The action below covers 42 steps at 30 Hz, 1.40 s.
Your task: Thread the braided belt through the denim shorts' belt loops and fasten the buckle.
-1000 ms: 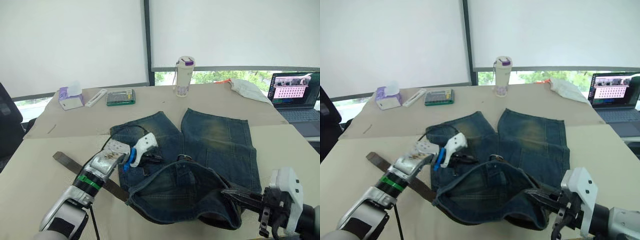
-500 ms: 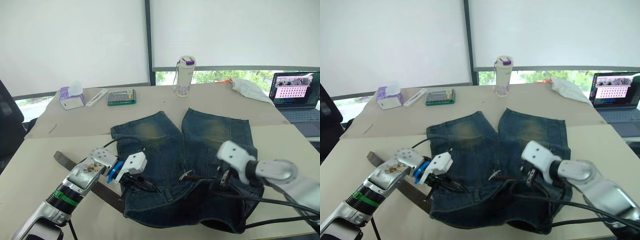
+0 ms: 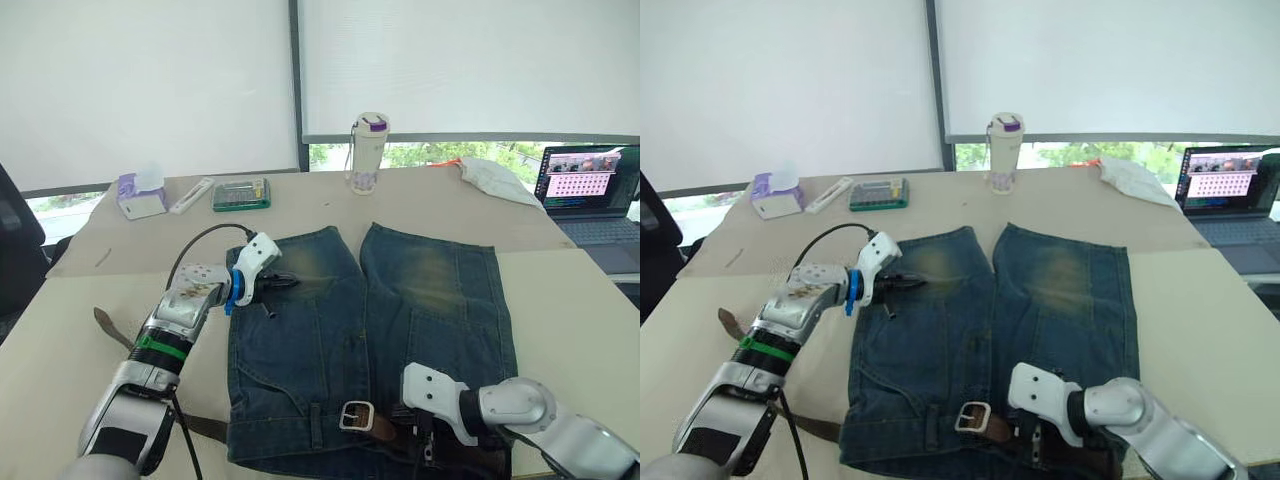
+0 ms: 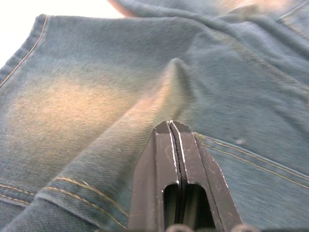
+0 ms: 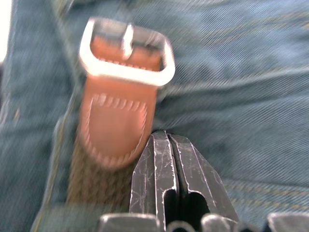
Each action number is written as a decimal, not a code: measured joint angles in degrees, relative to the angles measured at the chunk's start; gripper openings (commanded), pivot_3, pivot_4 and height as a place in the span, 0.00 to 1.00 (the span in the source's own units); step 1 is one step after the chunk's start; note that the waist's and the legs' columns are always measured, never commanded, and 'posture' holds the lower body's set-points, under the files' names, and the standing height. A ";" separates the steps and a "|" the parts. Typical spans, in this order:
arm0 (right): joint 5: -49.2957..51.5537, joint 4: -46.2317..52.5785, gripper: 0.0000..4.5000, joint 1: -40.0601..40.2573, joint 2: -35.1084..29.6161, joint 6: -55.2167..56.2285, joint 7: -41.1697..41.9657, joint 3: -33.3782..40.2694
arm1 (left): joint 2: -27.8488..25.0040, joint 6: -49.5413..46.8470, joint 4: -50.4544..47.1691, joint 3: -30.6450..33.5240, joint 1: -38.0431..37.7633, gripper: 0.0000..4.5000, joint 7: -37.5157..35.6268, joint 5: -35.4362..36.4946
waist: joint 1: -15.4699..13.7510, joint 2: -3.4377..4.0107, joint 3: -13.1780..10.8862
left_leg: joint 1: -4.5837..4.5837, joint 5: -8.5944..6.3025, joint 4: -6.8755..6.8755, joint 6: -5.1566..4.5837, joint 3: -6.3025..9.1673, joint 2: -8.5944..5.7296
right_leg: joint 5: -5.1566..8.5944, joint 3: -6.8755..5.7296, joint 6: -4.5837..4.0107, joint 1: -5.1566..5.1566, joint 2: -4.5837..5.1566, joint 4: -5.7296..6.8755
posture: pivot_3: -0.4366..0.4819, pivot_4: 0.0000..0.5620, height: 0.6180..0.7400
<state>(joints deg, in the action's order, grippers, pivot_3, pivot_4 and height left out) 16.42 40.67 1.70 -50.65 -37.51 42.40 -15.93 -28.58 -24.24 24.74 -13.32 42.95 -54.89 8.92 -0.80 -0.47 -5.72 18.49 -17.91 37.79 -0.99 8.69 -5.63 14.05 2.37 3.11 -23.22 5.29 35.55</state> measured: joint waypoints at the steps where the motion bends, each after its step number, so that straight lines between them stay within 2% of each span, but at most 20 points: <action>1: 0.93 0.67 0.00 -0.05 1.75 -0.67 -1.16 2.01 | 0.08 -0.10 0.86 -1.43 0.72 0.26 -0.73 -1.13 | 0.00 0.03 0.01 | -0.01 -0.01 0.00 0.01 0.00 0.00 | 0.01 0.01 0.01 -0.01 0.01 0.11 | 0.48 0.27 1.00; 3: 2.09 1.82 0.00 -0.82 4.35 -2.05 -3.30 5.29 | 0.13 0.04 1.98 -4.25 1.00 0.42 -2.74 -3.19 | 0.05 0.04 0.02 | -0.01 -0.02 -0.01 0.02 0.01 0.00 | 0.00 0.01 0.01 -0.01 -0.01 0.24 | 0.48 0.27 1.00; 6: 0.62 1.90 0.00 -2.50 6.23 -3.25 -6.87 6.35 | -1.92 3.40 1.83 -8.58 -0.20 0.42 -8.06 -6.08 | 0.12 0.05 0.03 | -0.04 -0.04 -0.03 0.05 0.01 0.01 | 0.01 0.00 0.00 -0.04 -0.06 0.23 | 0.48 0.27 1.00; 10: -6.32 1.40 0.00 -5.15 6.61 -4.83 -12.31 3.81 | -5.59 5.28 -1.96 -9.67 -2.24 0.42 -13.60 -6.95 | 0.18 0.28 0.17 | -0.08 -0.09 -0.04 0.04 0.00 0.01 | 0.04 0.03 0.00 -0.07 -0.07 0.20 | 0.48 0.27 1.00; 12: -7.52 0.79 0.13 -6.55 7.08 -7.36 -13.14 2.92 | -5.42 4.58 -3.55 -8.41 -3.33 0.54 -14.58 -5.94 | 0.15 0.27 0.16 | -0.06 -0.09 -0.03 0.04 -0.01 0.00 | 0.04 0.03 0.00 -0.09 -0.07 0.20 | 0.48 0.27 1.00; 15: -3.13 -0.08 0.35 -8.56 11.11 -11.09 -11.99 5.64 | -4.42 0.93 -6.56 -5.70 -4.36 0.75 -16.73 -1.20 | -0.01 0.19 0.10 | 0.05 -0.10 0.05 0.03 0.03 -0.01 | 0.04 -0.01 0.00 -0.12 -0.05 0.25 | 0.48 0.27 1.00; 18: 1.97 2.13 0.58 -7.40 7.56 -16.38 -7.95 9.59 | -6.56 -1.38 -12.10 -3.30 -4.35 0.98 -17.14 0.47 | 0.02 0.17 0.08 | 0.08 -0.11 0.05 0.01 0.05 -0.01 | 0.03 -0.03 0.00 -0.10 -0.04 0.26 | 0.48 0.27 1.00; 21: 5.46 2.70 0.81 -6.81 2.69 -23.08 -5.51 14.13 | -10.59 -3.63 -15.86 -2.36 -4.60 1.00 -17.76 0.17 | 0.21 0.20 0.09 | -0.02 -0.15 -0.01 -0.06 0.05 0.00 | 0.04 0.01 0.00 -0.08 -0.05 0.19 | 0.48 0.27 1.00; 23: 6.42 2.44 0.96 -8.04 -0.91 -27.37 -4.88 14.91 | -11.05 -3.97 -16.47 -3.30 -4.97 1.00 -16.84 -1.38 | 0.15 0.32 0.07 | -0.04 -0.27 0.00 -0.27 0.02 0.00 | 0.04 0.03 -0.01 -0.07 -0.04 0.16 | 0.48 0.27 1.00; 27: 3.83 -6.28 0.96 -17.70 -10.08 -29.16 -1.83 6.99 | -9.96 -3.48 -13.50 -7.89 -6.20 1.00 -12.55 -7.33 | 0.16 0.33 0.02 | -0.06 -0.26 0.00 -0.26 -0.08 0.00 | 0.04 -0.02 -0.01 -0.04 -0.06 0.09 | 0.48 0.27 1.00; 31: 1.49 -13.22 0.96 -23.18 -10.58 -27.20 3.00 -2.10 | -9.68 -0.67 -12.43 -9.37 -5.83 1.00 -12.17 -9.31 | -0.06 0.29 0.01 | 0.00 -0.19 -0.01 -0.10 -0.06 0.11 | 0.05 -0.06 -0.01 -0.04 0.01 0.07 | 0.48 0.27 1.00; 35: -0.88 -15.71 0.69 -26.56 -10.93 -25.39 7.06 -8.31 | -8.91 -0.82 -11.71 -9.83 -5.68 0.74 -12.21 -9.83 | 0.01 0.28 0.19 | -0.15 -0.33 0.03 -0.35 -0.11 0.11 | 0.05 -0.03 0.00 0.14 0.01 0.07 | 0.48 0.27 1.00; 42: -2.53 -17.90 0.17 -27.25 -10.65 -24.16 10.59 -10.08 | -6.98 -2.35 -13.97 -8.86 -8.61 0.23 -9.27 -9.95 | -0.28 0.24 0.65 | -0.24 -0.30 0.05 -0.26 -0.07 0.10 | 0.06 -0.07 0.01 0.20 0.01 0.07 | 0.48 0.27 1.00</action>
<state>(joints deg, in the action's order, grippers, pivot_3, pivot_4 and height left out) 13.90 22.77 -25.54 -61.29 -61.67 52.99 -26.00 -35.56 -26.58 10.78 -22.18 34.34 -64.16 -1.04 -1.08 -0.24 -5.07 18.25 -18.21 37.84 -1.26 8.63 -5.53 14.11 2.30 3.12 -23.02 5.29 35.62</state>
